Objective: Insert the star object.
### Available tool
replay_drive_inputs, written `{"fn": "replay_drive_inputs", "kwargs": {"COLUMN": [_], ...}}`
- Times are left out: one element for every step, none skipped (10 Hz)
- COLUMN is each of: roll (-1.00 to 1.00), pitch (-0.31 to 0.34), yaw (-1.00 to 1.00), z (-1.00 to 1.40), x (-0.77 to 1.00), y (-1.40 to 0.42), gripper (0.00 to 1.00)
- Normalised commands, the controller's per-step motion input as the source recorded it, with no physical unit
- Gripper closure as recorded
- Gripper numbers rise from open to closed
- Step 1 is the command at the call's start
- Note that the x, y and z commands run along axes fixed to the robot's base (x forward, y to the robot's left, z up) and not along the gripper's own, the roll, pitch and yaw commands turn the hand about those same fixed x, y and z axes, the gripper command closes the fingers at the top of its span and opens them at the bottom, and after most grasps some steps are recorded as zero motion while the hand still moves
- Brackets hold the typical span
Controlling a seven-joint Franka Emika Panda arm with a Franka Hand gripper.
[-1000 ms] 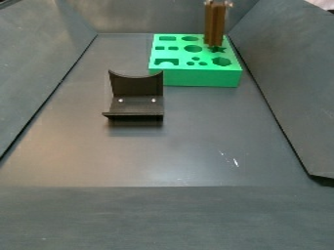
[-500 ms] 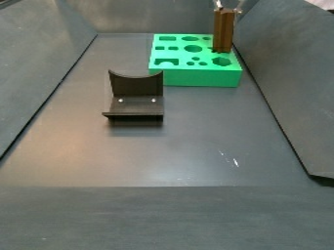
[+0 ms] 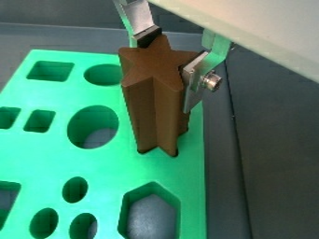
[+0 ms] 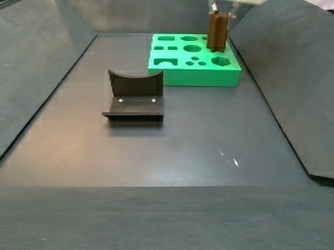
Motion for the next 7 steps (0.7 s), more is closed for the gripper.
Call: {"fn": "replay_drive_inputs", "kwargs": {"roll": [-0.12, -0.12, -0.11, -0.11, -0.08, -0.01, 0.00], "pitch": [-0.147, -0.104, -0.097, -0.084, -0.010, 0.000, 0.000], "yaw": [0.04, 0.00, 0.00, 0.00, 0.00, 0.00, 0.00], "z": [-0.74, -0.82, -0.86, -0.82, -0.49, 0.00, 0.00], "x": [-0.07, -0.02, -0.01, 0.00, 0.00, 0.00, 0.00], "y": [-0.02, 0.00, 0.00, 0.00, 0.00, 0.00, 0.00], "gripper": [1.00, 1.00, 1.00, 1.00, 1.00, 1.00, 1.00]}}
